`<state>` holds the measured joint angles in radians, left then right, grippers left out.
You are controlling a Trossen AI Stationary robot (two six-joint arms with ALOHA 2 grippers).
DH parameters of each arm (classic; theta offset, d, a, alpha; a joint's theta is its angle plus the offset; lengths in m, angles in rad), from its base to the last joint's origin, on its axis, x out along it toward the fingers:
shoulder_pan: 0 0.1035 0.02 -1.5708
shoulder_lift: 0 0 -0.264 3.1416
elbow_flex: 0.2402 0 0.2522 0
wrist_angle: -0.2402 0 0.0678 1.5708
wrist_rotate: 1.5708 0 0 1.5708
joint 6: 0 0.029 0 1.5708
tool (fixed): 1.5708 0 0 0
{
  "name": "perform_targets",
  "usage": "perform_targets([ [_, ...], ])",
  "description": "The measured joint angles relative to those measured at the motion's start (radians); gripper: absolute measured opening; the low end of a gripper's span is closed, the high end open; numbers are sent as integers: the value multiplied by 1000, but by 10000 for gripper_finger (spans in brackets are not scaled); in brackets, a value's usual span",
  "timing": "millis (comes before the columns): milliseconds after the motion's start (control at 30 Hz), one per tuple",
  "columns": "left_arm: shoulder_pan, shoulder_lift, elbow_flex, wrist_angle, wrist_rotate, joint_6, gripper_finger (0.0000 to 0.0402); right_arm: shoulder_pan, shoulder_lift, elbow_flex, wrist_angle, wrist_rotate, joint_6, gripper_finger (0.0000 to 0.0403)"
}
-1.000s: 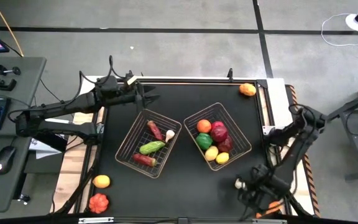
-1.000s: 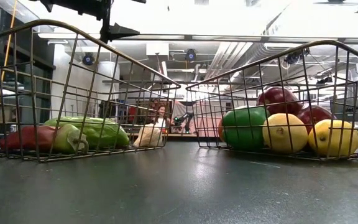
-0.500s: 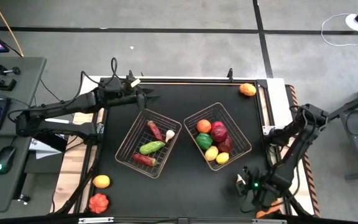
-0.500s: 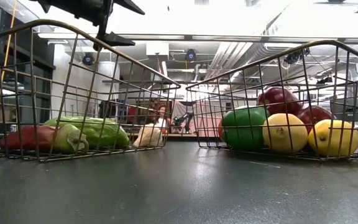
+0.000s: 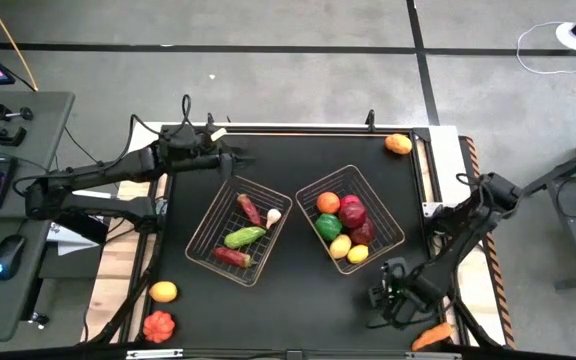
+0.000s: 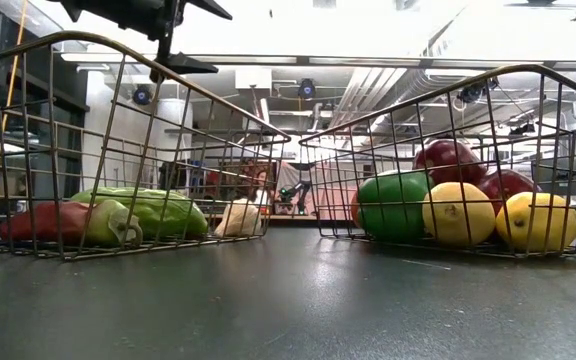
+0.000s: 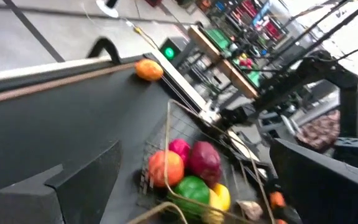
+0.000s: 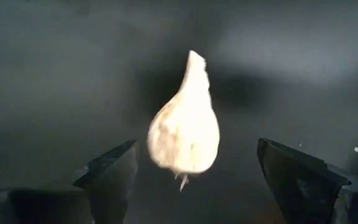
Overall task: Sort produce into baskets
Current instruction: Put the garlic into the left basket
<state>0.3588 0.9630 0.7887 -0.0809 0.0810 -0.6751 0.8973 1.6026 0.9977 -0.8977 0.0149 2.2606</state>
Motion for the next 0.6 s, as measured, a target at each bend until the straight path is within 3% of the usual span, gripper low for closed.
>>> perform_targets([
  [467, -1, 0, 0, -29, 14, -29, 398, -40, 130, 0, 69, -68, -10, 319],
  [600, -1, 0, 0, -28, 14, -29, 398, -41, 140, 3, 76, -75, -14, 288],
])
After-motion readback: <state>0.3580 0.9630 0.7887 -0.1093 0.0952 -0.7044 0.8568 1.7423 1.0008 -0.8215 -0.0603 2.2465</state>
